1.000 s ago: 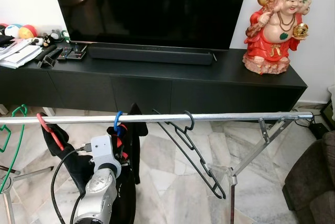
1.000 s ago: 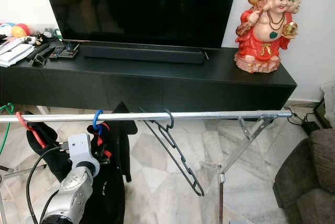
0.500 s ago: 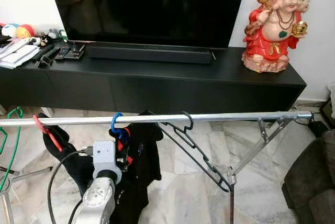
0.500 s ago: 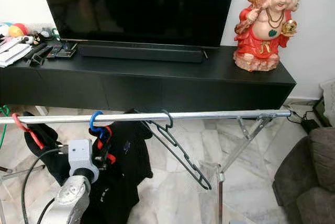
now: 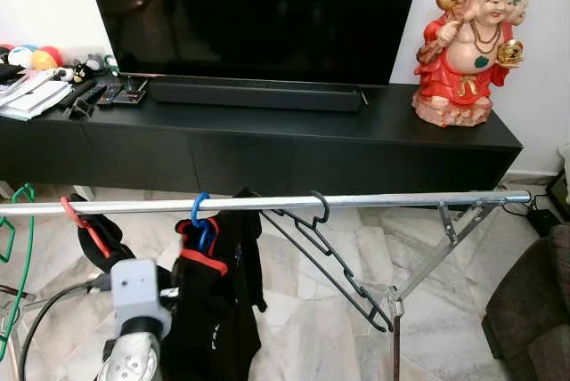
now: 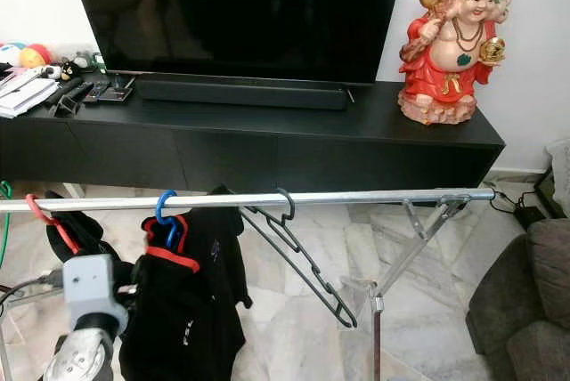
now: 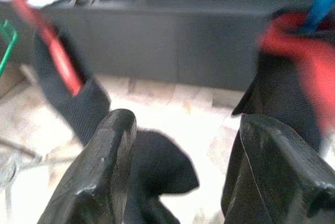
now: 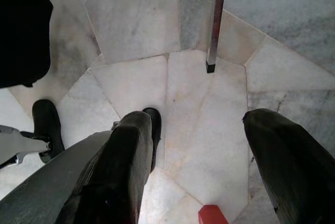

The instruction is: Hang hanger

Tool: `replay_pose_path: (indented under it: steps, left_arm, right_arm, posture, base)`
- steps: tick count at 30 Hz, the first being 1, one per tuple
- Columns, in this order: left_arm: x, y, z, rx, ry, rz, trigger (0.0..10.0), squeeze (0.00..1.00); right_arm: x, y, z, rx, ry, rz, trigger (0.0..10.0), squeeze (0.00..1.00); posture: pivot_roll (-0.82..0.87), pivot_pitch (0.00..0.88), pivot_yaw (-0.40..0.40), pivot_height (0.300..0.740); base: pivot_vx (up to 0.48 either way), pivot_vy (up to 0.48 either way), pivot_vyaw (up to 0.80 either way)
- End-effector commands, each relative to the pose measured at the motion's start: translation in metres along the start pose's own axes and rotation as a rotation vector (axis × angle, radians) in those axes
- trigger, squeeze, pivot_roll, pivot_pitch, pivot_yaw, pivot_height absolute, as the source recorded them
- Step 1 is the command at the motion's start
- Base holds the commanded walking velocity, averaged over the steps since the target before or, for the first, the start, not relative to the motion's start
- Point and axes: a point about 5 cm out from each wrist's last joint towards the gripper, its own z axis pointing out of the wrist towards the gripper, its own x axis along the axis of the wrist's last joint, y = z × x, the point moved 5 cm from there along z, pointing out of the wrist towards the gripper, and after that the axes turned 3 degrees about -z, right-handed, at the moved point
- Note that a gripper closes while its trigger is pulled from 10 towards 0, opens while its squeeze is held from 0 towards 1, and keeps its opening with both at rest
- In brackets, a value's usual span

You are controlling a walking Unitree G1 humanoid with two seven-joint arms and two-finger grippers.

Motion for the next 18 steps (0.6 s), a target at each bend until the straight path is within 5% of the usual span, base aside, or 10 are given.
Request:
replay_pose_path:
  steps: [1, 4, 9, 18]
  left_arm:
    - [0.0, -0.011, 0.002, 0.055, -0.005, -0.023, 10.0, 0.0]
    - [0.002, -0.015, 0.007, 0.055, 0.007, -0.019, 10.0, 0.0]
    - [0.012, -0.001, 0.007, -0.036, 0.051, -0.051, 10.0, 0.0]
    - [0.01, -0.006, 0.01, 0.012, 0.033, -0.076, 10.0, 0.0]
  right_arm:
    - [-0.006, 0.0, -0.001, 0.008, -0.02, -0.021, 10.0, 0.0]
    - [-0.007, -0.001, -0.001, 0.011, -0.024, -0.026, 10.0, 0.0]
    - [-0.006, -0.002, -0.001, 0.014, -0.021, -0.022, 10.0, 0.0]
    - [-0.005, -0.003, 0.0, 0.026, -0.027, -0.045, 10.0, 0.0]
  posture:
    - [-0.02, 0.0, -0.006, 0.74]
    - [-0.02, 0.0, -0.005, 0.74]
    - [-0.02, 0.0, 0.001, 0.74]
    - [-0.01, 0.014, 0.001, 0.74]
  base:
    - [0.0, 0.0, 0.0]
    - [0.0, 0.0, 0.0]
    - [0.0, 0.0, 0.0]
    - [0.0, 0.0, 0.0]
